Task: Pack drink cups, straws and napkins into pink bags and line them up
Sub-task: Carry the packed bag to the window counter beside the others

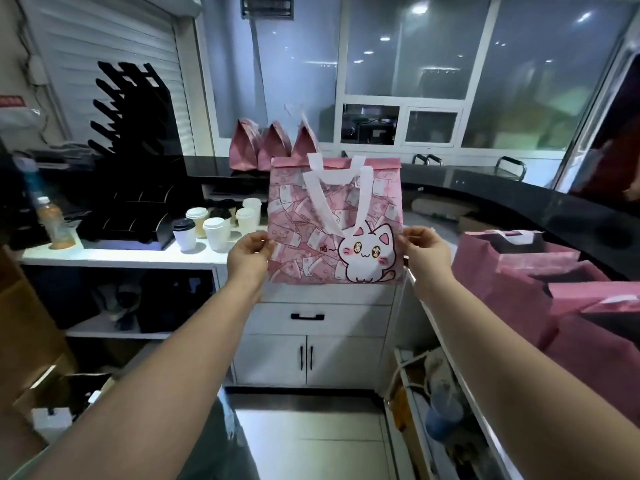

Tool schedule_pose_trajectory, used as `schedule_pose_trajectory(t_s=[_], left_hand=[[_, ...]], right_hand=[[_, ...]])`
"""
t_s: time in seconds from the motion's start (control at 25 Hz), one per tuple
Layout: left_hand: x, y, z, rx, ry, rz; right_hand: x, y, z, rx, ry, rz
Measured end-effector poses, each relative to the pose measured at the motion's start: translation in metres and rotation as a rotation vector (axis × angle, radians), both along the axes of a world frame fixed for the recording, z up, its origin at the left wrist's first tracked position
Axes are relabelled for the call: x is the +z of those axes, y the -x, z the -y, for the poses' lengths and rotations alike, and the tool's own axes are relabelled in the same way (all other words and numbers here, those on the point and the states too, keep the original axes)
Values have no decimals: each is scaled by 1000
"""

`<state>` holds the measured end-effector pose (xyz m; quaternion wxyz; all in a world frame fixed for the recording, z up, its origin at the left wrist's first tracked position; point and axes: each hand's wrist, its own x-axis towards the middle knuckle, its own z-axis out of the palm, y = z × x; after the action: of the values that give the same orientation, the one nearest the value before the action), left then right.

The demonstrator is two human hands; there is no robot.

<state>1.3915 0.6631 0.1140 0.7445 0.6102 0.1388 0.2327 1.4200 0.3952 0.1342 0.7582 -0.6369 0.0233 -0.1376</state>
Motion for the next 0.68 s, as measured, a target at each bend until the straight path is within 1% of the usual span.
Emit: schedule_pose_trajectory(t_s=[0.16,0.36,0.48,0.68], left_hand=[[20,-127,1,7,-54,62],[51,-279,-3,65,-112,74],[47,-358,-5,98,-104,84],[37,-476,-7,63,-72,137]], right_hand=[[11,-134,2,36,20,37],[43,-289,3,47,72,66],[45,-374,-3,-1,136,77],[36,-483,-15,-117,210,133]])
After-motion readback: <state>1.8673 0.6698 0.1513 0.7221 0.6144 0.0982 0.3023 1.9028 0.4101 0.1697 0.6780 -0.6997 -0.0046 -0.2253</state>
